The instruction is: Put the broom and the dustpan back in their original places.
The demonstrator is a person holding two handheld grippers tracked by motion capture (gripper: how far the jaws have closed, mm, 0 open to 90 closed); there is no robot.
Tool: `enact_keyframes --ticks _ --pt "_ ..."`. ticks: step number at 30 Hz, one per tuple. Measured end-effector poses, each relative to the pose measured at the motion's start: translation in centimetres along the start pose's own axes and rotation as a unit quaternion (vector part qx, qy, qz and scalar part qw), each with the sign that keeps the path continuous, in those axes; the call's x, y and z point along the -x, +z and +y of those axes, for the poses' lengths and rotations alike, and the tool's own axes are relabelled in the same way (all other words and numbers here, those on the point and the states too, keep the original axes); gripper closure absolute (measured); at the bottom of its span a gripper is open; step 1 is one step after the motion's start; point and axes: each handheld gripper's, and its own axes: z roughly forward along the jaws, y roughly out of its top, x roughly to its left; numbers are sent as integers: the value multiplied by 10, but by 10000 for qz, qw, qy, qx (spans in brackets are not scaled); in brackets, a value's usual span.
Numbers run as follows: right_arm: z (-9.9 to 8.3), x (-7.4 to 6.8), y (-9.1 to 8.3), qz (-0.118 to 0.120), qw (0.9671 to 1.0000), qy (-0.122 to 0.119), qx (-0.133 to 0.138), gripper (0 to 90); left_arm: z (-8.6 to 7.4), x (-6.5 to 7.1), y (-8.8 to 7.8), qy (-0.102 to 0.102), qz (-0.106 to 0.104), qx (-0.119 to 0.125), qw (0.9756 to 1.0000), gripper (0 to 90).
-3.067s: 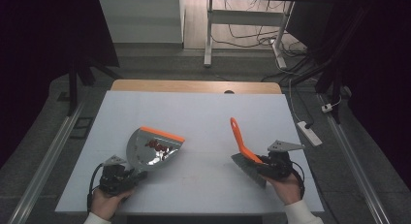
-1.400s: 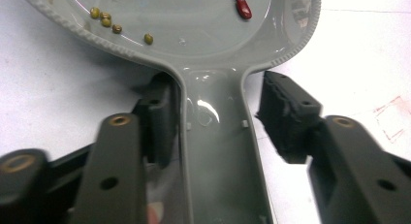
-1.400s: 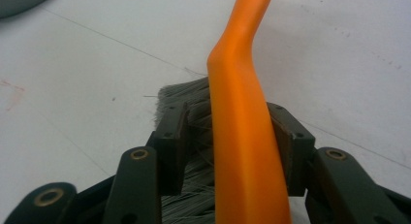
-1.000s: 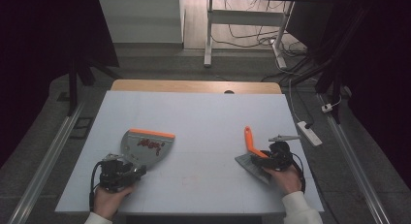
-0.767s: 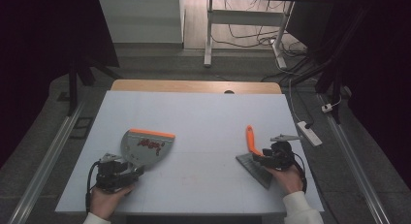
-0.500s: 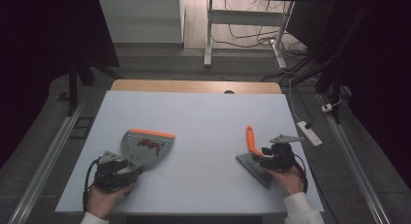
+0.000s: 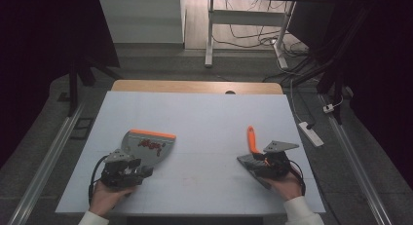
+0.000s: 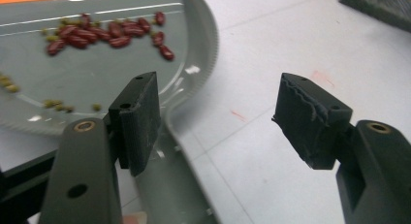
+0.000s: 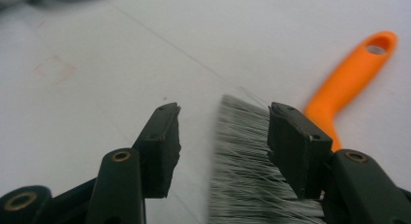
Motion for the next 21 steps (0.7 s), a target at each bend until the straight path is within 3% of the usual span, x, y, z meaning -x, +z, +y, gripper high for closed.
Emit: enact_keyframes --ticks 6,13,21 --pt "0 -9 3 190 9993 -318 44 449 2 3 6 127 -137 -79 9998 337" --pt "-1 -9 4 176 9991 -371 107 449 2 6 10 300 -268 -148 9991 337" --pt "-1 -10 3 152 9989 -412 173 448 2 6 13 332 -302 -161 9989 336"
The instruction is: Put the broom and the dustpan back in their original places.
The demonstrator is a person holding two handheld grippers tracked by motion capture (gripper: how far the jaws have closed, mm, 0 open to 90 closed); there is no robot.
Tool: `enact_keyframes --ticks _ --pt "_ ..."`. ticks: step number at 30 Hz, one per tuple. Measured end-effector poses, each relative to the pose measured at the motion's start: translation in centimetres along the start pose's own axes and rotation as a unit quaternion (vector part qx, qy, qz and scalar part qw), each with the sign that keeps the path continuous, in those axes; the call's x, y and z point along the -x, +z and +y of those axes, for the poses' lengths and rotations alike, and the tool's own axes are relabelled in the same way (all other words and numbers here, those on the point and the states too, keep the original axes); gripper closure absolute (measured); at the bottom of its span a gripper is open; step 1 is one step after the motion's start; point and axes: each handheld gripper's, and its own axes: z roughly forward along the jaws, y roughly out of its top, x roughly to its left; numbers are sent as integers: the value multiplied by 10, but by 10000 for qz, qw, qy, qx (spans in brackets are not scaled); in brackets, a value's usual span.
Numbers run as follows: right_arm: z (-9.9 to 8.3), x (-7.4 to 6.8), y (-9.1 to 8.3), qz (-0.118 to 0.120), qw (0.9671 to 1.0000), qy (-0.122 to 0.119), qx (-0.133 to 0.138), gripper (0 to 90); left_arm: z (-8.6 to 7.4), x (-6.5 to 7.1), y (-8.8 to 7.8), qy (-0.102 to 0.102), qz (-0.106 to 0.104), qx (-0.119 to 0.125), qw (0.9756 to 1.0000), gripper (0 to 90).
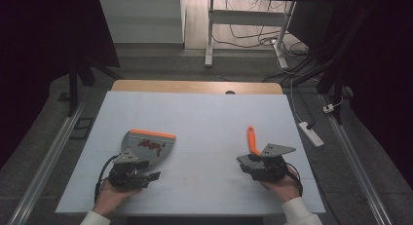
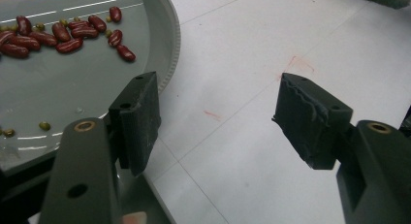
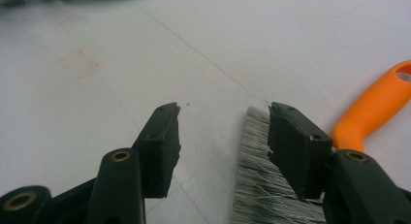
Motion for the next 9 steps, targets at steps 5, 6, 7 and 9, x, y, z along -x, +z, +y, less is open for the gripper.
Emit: enact_keyframes --ticks 5,6,7,9 --pt "0 0 0 -7 10000 -9 22 448 0 0 0 25 -12 0 10000 336" --pt "0 0 0 -3 10000 -7 15 447 0 -1 0 29 -10 2 10000 336" --pt "0 0 0 -5 10000 -22 13 445 0 -1 0 31 -13 1 10000 336" --pt "0 -1 0 -9 10000 -50 15 443 0 -1 0 46 -9 -3 10000 336"
